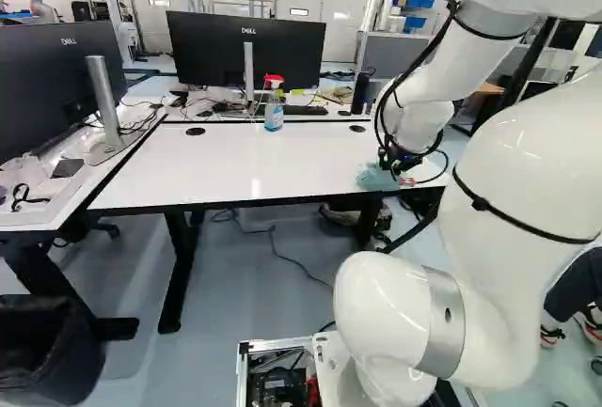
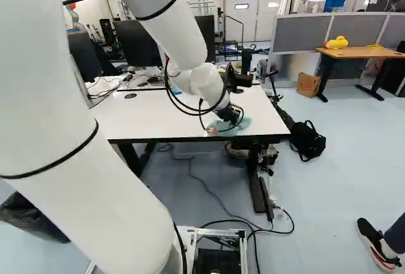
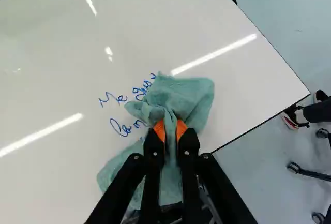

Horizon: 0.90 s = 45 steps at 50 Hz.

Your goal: Clean the table with the green towel

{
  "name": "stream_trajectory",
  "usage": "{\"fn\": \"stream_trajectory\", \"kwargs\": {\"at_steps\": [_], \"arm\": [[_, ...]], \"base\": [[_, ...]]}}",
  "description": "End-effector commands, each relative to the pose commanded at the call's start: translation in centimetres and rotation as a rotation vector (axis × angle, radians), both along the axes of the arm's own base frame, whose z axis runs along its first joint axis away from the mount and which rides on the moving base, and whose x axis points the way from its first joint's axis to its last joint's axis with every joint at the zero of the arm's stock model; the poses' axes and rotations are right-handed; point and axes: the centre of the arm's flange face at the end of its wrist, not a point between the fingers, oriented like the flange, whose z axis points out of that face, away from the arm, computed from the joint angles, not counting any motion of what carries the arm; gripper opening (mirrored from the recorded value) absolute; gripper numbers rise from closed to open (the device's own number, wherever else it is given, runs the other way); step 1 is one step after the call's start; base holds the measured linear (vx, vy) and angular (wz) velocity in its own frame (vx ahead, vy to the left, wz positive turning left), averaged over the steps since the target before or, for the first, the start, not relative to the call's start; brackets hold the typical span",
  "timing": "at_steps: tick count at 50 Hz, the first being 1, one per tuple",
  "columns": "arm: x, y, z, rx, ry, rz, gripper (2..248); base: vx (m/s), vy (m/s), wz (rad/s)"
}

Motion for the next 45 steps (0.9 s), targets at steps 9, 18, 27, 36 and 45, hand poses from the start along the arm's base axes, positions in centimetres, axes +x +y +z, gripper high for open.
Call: {"fn": "stream_trajectory", "kwargs": {"at_steps": [9, 18, 27, 36, 45], "arm": [[0.6, -1.6, 0.0, -0.001, -0.001, -0.026, 44], [1.9, -3.0, 0.0, -0.002, -0.003, -0.041, 44], [3.4, -4.0, 0.0, -0.003, -0.007, -0.045, 44], [5.0, -4.0, 0.0, -0.005, -0.01, -0.028, 44], [6.6, -3.5, 0.0, -0.007, -0.014, -0.003, 44]], "base": [[0.0, 0.0, 0.0], [0.0, 0.0, 0.0], [0.0, 0.0, 0.0], [0.0, 0.0, 0.0], [0.0, 0.0, 0.0]]}}
